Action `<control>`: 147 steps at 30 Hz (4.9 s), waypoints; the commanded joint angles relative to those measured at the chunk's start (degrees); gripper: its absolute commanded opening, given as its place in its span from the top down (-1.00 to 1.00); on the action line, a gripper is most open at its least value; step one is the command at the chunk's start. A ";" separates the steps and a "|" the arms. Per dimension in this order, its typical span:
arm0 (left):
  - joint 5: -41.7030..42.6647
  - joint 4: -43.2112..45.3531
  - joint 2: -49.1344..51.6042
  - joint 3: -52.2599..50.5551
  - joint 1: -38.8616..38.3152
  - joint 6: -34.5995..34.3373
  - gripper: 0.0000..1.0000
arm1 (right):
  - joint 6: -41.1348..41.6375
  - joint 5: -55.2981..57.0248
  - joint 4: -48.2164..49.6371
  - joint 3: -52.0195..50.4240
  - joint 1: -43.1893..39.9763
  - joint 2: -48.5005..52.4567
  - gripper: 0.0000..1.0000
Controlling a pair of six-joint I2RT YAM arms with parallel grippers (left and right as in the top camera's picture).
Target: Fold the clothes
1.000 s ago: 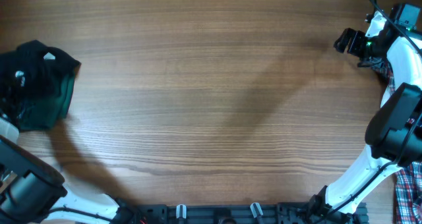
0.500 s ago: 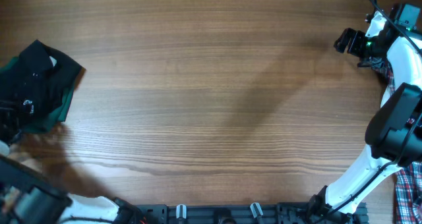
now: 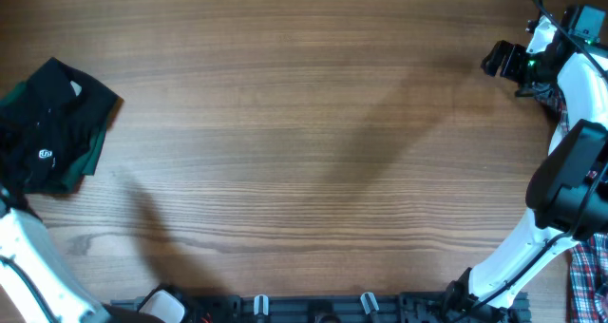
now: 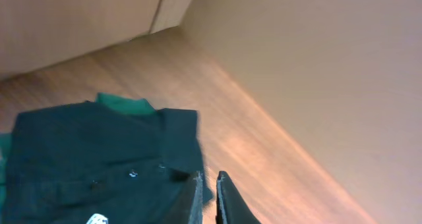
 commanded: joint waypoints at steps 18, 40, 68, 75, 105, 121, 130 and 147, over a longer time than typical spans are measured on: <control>-20.41 9.14 41.00 -0.39 4.72 2.49 0.92 | 0.26 0.13 0.11 0.48 0.02 -0.98 -0.99; -19.15 14.88 21.75 -0.26 -0.20 5.77 0.78 | 0.26 0.15 0.11 0.48 0.02 -0.98 -0.99; -9.88 18.86 12.66 -0.24 -13.64 -8.07 0.66 | 0.28 0.13 0.11 0.48 0.02 -0.98 -0.99; -9.92 16.48 14.16 -0.26 -40.68 -8.04 -0.99 | 0.28 0.13 0.11 0.48 0.02 -0.98 -0.99; -9.94 -1.31 14.16 -0.26 -50.23 -8.02 -0.99 | 0.39 -0.50 1.14 0.46 -3.52 -0.76 -0.99; -9.94 -1.31 14.16 -0.26 -50.23 -8.02 -0.99 | 0.39 -0.31 4.15 0.11 38.84 -4.68 -1.00; -9.94 -1.31 14.16 -0.26 -50.23 -8.04 -1.00 | -34.53 8.33 -1.33 0.09 60.92 -50.45 -0.99; -9.94 -1.31 14.16 -0.26 -50.23 -8.04 -0.99 | -34.10 -2.47 31.89 -69.92 44.28 -110.29 -0.99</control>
